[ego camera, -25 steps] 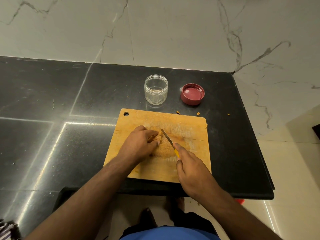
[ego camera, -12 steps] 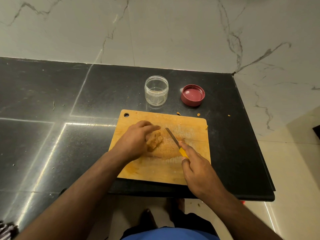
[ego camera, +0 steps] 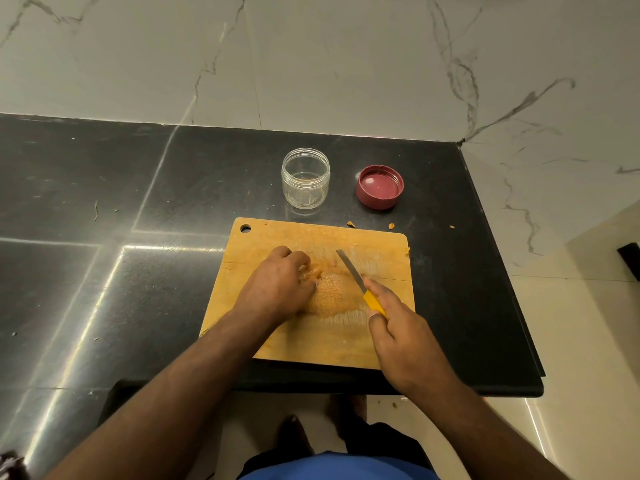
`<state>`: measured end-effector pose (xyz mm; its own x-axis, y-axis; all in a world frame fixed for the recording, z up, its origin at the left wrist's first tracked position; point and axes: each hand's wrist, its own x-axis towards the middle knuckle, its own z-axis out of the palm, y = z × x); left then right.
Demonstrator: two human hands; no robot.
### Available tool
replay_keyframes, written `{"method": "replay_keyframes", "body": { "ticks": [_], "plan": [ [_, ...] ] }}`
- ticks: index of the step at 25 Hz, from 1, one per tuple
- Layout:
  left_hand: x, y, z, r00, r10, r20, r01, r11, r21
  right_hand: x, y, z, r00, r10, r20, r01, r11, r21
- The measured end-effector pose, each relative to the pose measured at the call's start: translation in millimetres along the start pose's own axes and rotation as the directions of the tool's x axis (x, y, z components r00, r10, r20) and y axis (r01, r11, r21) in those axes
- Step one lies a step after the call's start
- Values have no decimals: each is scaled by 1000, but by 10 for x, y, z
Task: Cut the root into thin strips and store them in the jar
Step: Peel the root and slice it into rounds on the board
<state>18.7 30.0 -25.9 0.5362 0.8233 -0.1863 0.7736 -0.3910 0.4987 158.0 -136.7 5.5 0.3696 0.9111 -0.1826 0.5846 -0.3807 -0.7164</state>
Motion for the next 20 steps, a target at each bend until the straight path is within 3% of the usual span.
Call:
{"method": "replay_keyframes", "body": {
  "ticks": [7,20],
  "plan": [
    [-7,-12,48,997,0,-72,-4,998,-63,-16,-50,137,994,-70,87,76,995,-69],
    [14,-47,35,998,41,-57,-45,997,-61,31,-26,201,982,-97,159,125,976,-179]
  ]
}}
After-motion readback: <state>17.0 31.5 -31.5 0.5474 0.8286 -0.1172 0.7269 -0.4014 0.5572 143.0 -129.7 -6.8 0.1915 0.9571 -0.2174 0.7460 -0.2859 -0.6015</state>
